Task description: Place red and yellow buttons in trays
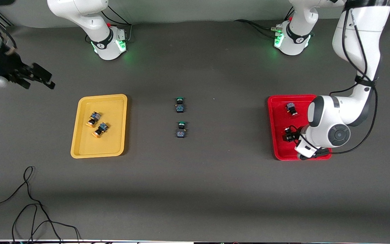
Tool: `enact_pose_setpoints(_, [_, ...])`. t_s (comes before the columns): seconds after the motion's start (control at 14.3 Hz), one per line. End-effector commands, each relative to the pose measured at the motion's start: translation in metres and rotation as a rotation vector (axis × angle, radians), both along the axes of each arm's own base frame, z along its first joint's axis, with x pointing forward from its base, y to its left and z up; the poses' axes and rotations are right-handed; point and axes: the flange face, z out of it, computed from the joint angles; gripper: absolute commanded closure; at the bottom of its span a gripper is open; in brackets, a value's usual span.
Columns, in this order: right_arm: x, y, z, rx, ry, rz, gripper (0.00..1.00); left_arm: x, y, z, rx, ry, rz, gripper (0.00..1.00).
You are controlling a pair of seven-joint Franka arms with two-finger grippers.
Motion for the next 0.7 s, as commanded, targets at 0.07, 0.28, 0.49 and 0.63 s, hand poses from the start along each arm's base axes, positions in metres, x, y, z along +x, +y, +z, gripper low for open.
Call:
enact_pose_setpoints(0.07, [0.013,0.006,0.003,-0.042,0.035,0.052,0.0,-0.011,-0.008,0.108,-0.001,-0.022,-0.021,0.0])
enact_pose_setpoints(0.28, [0.016,0.002,-0.001,-0.031,0.037,0.041,0.0,-0.037,-0.009,0.205,-0.012,-0.108,-0.029,0.0])
enact_pose_setpoints(0.49, [0.021,0.003,-0.006,-0.031,0.039,0.04,0.0,-0.066,-0.004,0.283,0.007,-0.201,-0.094,0.0])
enact_pose_setpoints(0.63, [0.021,0.002,-0.007,-0.031,0.039,0.037,0.0,-0.077,0.003,0.311,0.054,-0.227,-0.184,0.0])
